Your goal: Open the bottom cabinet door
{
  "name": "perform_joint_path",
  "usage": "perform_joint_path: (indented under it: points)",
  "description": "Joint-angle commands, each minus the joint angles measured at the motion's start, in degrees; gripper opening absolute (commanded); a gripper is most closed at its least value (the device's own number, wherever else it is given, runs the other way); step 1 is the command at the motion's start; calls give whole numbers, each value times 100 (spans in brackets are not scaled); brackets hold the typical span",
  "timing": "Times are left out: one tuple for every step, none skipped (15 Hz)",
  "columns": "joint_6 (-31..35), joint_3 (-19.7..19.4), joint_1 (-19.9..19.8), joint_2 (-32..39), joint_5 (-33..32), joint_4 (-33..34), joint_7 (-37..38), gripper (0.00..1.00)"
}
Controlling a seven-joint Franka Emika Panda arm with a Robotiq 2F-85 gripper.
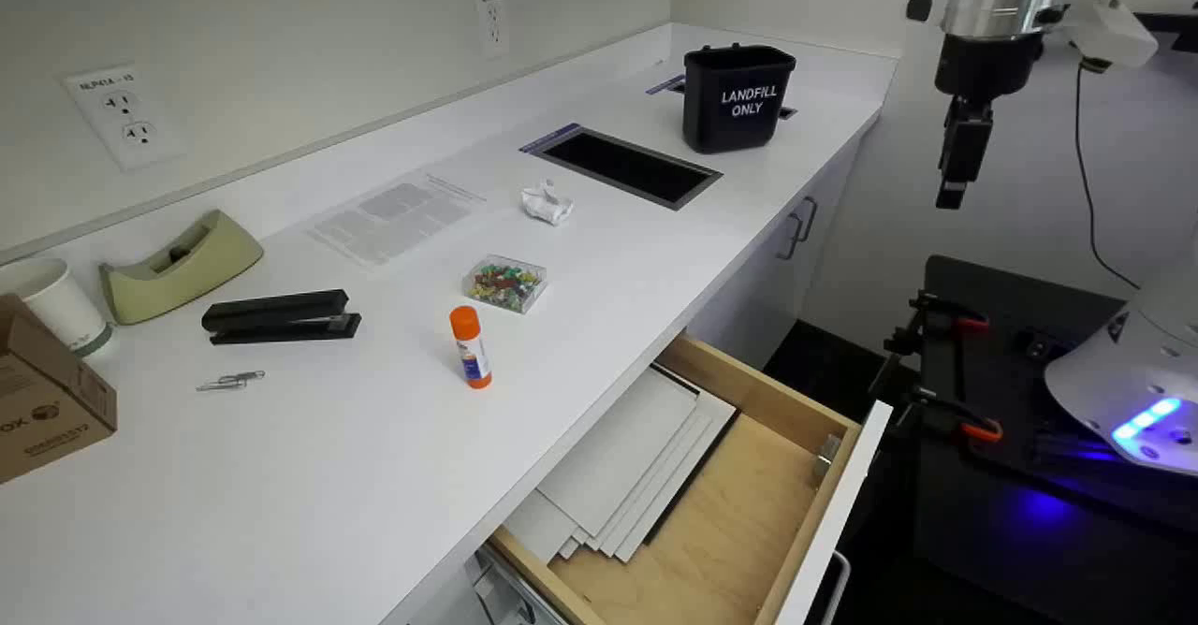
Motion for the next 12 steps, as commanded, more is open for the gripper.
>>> perform_joint_path:
  points:
    - [-10,13,-11,3,9,7,-6,100]
    - [-10,13,-11,5,9,7,-6,100]
    - [-10,13,-11,6,9,7,-6,100]
    - [-10,13,-11,7,9,7,-6,100]
    - [-10,13,-11,7,9,7,-6,100]
    - [-10,13,-11,7,9,7,-6,100]
    - [62,17,-71,1,-26,28,66,100]
    - [191,-33,-225,-26,-70,81,201,100]
    - [281,-102,-342,-40,-80,126,303,100]
    - [360,-224,-537,-35,-116,197,406,100]
    - [402,-343,-719,-5,-166,268,456,100]
    - [458,-463,-927,23,-237,321,499,100]
